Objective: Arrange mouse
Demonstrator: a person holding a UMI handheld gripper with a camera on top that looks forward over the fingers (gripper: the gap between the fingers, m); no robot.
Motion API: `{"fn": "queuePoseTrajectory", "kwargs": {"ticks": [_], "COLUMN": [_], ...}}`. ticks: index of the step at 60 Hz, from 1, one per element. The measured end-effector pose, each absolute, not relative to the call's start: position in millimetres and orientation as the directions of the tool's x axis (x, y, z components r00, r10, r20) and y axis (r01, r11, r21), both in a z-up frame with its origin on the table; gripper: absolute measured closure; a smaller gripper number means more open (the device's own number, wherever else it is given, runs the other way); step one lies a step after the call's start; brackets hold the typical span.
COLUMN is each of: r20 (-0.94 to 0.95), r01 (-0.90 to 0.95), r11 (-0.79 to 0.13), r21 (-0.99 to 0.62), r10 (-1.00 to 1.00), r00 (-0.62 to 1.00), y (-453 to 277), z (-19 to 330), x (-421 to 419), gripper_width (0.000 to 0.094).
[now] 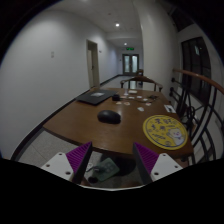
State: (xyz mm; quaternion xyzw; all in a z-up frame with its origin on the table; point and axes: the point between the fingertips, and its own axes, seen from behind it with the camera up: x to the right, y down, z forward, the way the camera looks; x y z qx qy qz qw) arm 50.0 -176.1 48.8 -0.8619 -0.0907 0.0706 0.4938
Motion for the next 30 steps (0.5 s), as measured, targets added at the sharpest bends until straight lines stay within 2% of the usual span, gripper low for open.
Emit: {"fn": "queuePoseTrajectory", "kwargs": {"ticks": [17,18,26,30], "r20": [-0.035,-0.034,0.002,-0.001], "r01": [0.147,0.152,0.159,0.152], "r11": [-0.544,-0.545,-0.556,-0.575], "r21": [-0.826,-0.825,-0.816,-0.804], "r10": [0.310,0.315,0.273,0.257], "r00": [0.950,0.949,0.962,0.966], "y": [-162,-146,-123,-112], "z": [24,11,26,18], "x": [25,30,51,51], "gripper_width": [0.0102,0.0104,0.0105,0.0106]}}
